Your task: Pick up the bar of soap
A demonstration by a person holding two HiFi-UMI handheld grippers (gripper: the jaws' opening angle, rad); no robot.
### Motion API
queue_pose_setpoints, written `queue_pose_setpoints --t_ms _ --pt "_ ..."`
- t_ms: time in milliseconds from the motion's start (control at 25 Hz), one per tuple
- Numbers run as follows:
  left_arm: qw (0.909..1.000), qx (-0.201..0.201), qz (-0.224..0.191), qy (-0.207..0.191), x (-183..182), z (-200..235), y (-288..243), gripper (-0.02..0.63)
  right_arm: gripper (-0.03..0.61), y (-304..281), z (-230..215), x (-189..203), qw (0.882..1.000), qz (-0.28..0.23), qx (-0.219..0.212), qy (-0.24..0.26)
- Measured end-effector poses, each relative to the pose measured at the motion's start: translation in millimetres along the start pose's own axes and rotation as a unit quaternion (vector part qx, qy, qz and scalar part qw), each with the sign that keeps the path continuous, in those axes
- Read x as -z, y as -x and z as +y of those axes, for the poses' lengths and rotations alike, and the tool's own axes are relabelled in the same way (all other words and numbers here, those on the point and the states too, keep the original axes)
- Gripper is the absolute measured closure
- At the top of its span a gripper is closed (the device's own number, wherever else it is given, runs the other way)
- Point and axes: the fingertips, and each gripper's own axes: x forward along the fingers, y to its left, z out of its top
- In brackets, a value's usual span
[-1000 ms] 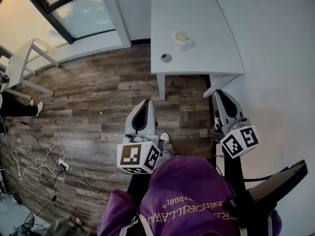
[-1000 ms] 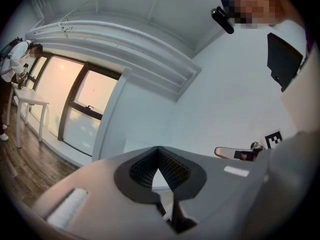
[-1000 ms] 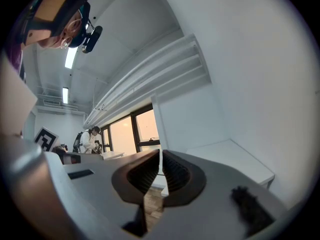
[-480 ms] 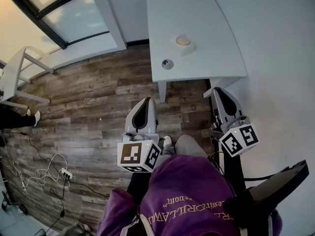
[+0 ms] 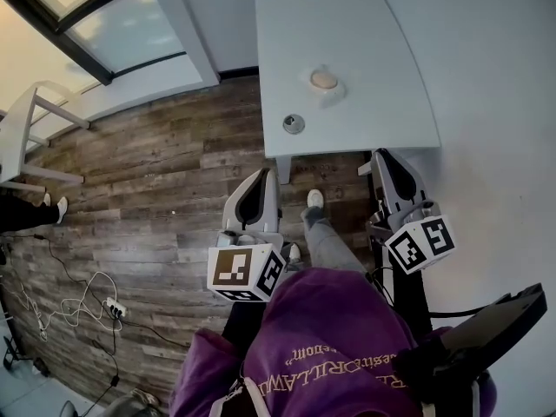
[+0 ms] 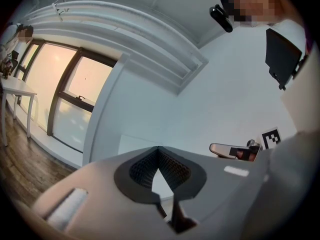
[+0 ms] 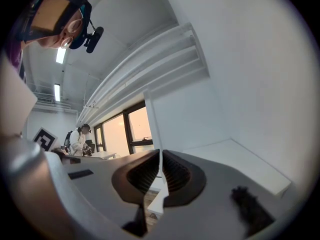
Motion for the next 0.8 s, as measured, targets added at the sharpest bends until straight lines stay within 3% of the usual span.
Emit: queue_pose_setpoints --t_ms 320,800 --pt "0.9998 0.003 0.001 -0.020 -18.3 6.9 -83.5 0.609 0.569 -72.1 -47.7 -6.9 1.000 0.007 -0.021 0.004" --pt "0.9996 -0.022 0.015 -0.006 -24.1 14.3 -180.6 0.609 0.569 -148.4 -121.3 -6.7 0.998 0.048 -0.043 -0.007"
